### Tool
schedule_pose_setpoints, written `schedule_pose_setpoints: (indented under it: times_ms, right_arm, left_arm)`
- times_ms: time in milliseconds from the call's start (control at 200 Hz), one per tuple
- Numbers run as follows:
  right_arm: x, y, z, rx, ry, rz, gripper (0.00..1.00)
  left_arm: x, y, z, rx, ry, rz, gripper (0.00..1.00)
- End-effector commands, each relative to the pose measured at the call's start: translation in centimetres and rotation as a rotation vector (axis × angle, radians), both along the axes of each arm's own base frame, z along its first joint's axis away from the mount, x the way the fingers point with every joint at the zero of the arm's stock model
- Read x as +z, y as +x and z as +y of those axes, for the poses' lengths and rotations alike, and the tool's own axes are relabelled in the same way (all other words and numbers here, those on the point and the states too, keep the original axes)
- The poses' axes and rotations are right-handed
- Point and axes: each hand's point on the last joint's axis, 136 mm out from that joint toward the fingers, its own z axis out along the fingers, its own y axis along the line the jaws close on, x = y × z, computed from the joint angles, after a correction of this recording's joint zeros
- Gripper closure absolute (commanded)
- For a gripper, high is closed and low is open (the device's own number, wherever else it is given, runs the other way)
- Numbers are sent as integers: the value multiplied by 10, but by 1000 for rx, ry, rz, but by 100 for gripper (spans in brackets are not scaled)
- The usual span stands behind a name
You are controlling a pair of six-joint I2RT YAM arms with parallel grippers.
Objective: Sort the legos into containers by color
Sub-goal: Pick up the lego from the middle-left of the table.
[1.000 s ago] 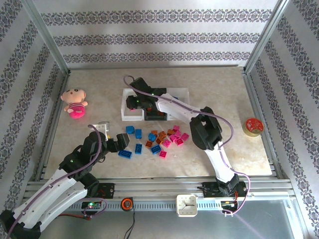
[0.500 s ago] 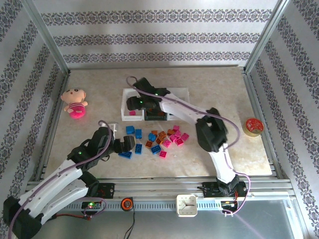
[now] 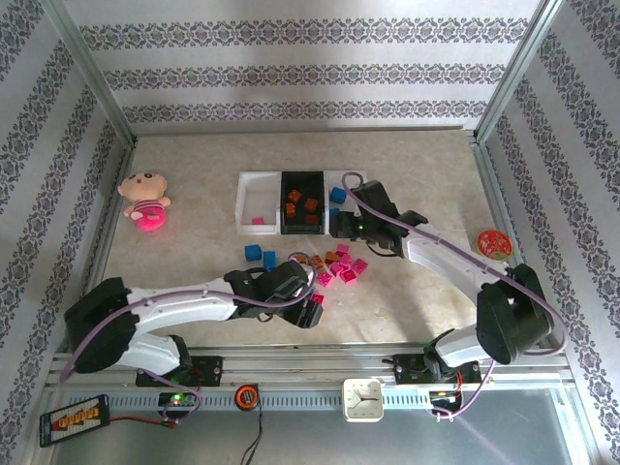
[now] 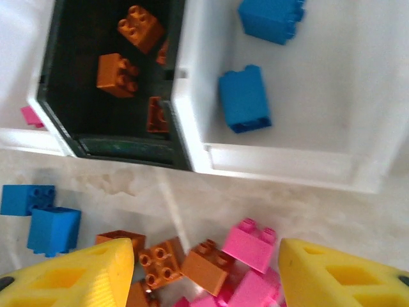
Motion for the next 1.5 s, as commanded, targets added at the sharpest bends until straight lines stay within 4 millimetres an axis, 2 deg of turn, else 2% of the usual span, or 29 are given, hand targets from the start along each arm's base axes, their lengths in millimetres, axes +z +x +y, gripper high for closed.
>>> schedule_pose_setpoints:
  times_ms: [0,310,475,625,760,919,1084,1224,1324,1494]
  right_arm:
    - [17,0,-13,-37,34,-60,38]
    - [24,-8,-35,-76,59,-82,38]
    - [27,-11,-41,-83,72,-90,37]
    - [26,-13,-47,-94,78,-92,37]
    - [26,-14,-51,-103,85,-93,37]
    - [26,-14,-54,-110,90,-91,37]
    - [25,-13,-56,-116,93,-93,37]
    - [24,-14,-55,-118,102,-88,37]
    - [23,-15,-54,-116,110,-83,37]
    - [17,-18,-55,-122,113,-67,37]
  left_arm:
    - [8,6,-21,-39,-27,-20,25]
    - [-24,17,-26,-40,118,11,33]
    - [-24,31,-27,-34,152,-58,32]
    - [-30,32,-31,-73,229,-99,32]
    - [-41,31,-26,-93,321,-126,39]
    - [-42,30,-30,-114,354,-167,48]
    - [-25,30,-29,-92,307,-203,62]
    - [4,39,-23,-34,242,-243,68]
    - [37,63,-4,67,164,-279,69]
    - [86,131,59,308,63,-337,68]
